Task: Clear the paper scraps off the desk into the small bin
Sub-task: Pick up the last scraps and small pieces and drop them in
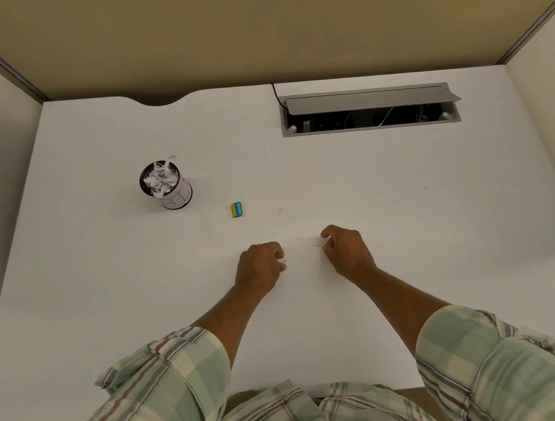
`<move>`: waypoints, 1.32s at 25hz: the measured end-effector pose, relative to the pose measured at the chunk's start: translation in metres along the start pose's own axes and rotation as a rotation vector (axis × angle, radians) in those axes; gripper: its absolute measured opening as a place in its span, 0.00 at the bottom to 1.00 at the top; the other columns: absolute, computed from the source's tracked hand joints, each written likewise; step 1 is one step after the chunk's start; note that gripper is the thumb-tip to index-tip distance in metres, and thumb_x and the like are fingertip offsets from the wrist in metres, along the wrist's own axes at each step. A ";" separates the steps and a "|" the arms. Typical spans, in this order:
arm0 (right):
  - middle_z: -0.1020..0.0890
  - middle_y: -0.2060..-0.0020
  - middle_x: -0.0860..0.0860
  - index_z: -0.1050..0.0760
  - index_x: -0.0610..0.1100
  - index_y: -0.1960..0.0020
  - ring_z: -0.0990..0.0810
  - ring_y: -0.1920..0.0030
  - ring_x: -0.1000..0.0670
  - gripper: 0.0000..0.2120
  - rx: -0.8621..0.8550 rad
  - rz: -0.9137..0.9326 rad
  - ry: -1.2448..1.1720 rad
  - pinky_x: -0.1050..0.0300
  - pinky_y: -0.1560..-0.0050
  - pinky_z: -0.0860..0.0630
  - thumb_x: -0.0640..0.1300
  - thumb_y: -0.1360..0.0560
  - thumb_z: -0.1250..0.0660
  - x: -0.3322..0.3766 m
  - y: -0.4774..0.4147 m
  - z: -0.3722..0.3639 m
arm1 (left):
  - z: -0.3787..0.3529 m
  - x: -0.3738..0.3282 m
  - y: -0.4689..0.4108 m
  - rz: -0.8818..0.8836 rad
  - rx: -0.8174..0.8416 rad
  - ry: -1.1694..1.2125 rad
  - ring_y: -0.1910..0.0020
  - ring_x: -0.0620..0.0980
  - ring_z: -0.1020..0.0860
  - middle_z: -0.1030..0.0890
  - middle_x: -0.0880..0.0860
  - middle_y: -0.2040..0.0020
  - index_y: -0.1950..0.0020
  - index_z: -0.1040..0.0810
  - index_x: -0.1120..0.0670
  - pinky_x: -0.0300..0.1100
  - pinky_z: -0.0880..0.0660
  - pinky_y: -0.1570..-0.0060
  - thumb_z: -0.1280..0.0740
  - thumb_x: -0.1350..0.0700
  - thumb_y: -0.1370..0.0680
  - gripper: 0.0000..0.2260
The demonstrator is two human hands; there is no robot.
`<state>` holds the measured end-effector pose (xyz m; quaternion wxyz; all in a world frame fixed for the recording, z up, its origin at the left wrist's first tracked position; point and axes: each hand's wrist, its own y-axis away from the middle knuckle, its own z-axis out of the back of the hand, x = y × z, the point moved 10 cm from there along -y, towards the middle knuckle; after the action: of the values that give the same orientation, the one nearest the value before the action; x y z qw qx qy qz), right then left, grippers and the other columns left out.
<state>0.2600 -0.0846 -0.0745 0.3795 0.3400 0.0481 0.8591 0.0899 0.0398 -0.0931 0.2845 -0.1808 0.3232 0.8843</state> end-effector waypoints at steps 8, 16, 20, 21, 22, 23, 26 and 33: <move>0.16 0.55 0.49 0.18 0.45 0.46 0.18 0.56 0.47 0.11 0.070 -0.026 0.089 0.63 0.58 0.27 0.38 0.22 0.38 -0.002 -0.008 -0.014 | -0.001 -0.013 -0.002 -0.059 0.006 -0.130 0.51 0.50 0.18 0.14 0.50 0.53 0.50 0.14 0.51 0.47 0.24 0.43 0.30 0.52 0.22 0.06; 0.24 0.59 0.48 0.21 0.44 0.55 0.24 0.60 0.45 0.11 0.153 0.072 0.303 0.59 0.61 0.33 0.34 0.26 0.41 0.009 -0.007 -0.029 | -0.007 -0.015 -0.003 -0.049 0.040 -0.184 0.50 0.51 0.19 0.17 0.52 0.52 0.52 0.15 0.52 0.44 0.25 0.46 0.32 0.57 0.21 0.05; 0.19 0.59 0.47 0.20 0.43 0.56 0.22 0.59 0.46 0.12 0.115 0.033 0.214 0.60 0.62 0.32 0.34 0.25 0.41 0.004 -0.007 -0.025 | -0.003 -0.001 -0.002 0.025 0.059 -0.089 0.49 0.53 0.19 0.17 0.53 0.51 0.53 0.17 0.54 0.49 0.23 0.42 0.33 0.63 0.22 0.06; 0.18 0.59 0.48 0.20 0.44 0.55 0.21 0.59 0.47 0.12 0.104 0.032 0.177 0.60 0.62 0.31 0.35 0.25 0.41 0.003 -0.006 -0.025 | -0.002 0.002 -0.001 0.038 0.059 -0.075 0.49 0.53 0.19 0.17 0.53 0.50 0.52 0.17 0.55 0.49 0.23 0.42 0.32 0.63 0.22 0.06; 0.18 0.59 0.48 0.20 0.44 0.54 0.20 0.59 0.46 0.11 0.097 0.040 0.139 0.60 0.62 0.31 0.36 0.24 0.41 0.004 -0.003 -0.024 | 0.000 0.005 -0.001 0.044 0.054 -0.061 0.49 0.54 0.19 0.16 0.54 0.50 0.52 0.17 0.55 0.50 0.23 0.42 0.32 0.63 0.22 0.05; 0.18 0.59 0.48 0.20 0.44 0.51 0.20 0.59 0.46 0.10 0.093 0.054 0.105 0.60 0.62 0.29 0.37 0.24 0.40 0.007 0.000 -0.025 | 0.002 0.006 0.000 0.040 0.042 -0.044 0.49 0.54 0.19 0.16 0.54 0.50 0.51 0.17 0.55 0.50 0.23 0.42 0.32 0.62 0.21 0.05; 0.16 0.55 0.47 0.22 0.46 0.40 0.18 0.54 0.46 0.14 0.127 0.081 0.081 0.56 0.54 0.22 0.39 0.23 0.38 0.013 0.008 -0.033 | 0.005 -0.001 0.000 -0.011 0.002 0.006 0.50 0.53 0.20 0.16 0.53 0.52 0.53 0.17 0.55 0.51 0.24 0.42 0.32 0.59 0.21 0.05; 0.18 0.50 0.46 0.20 0.45 0.42 0.19 0.50 0.44 0.11 0.164 0.077 0.238 0.54 0.51 0.23 0.40 0.21 0.37 0.016 0.006 -0.045 | -0.009 -0.010 -0.002 -0.027 0.032 0.020 0.54 0.51 0.19 0.15 0.51 0.56 0.53 0.17 0.54 0.49 0.22 0.43 0.26 0.54 0.24 0.04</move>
<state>0.2202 -0.0698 -0.0979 0.3089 0.2671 0.1499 0.9004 0.1004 0.0304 -0.0955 0.2959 -0.1894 0.3377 0.8732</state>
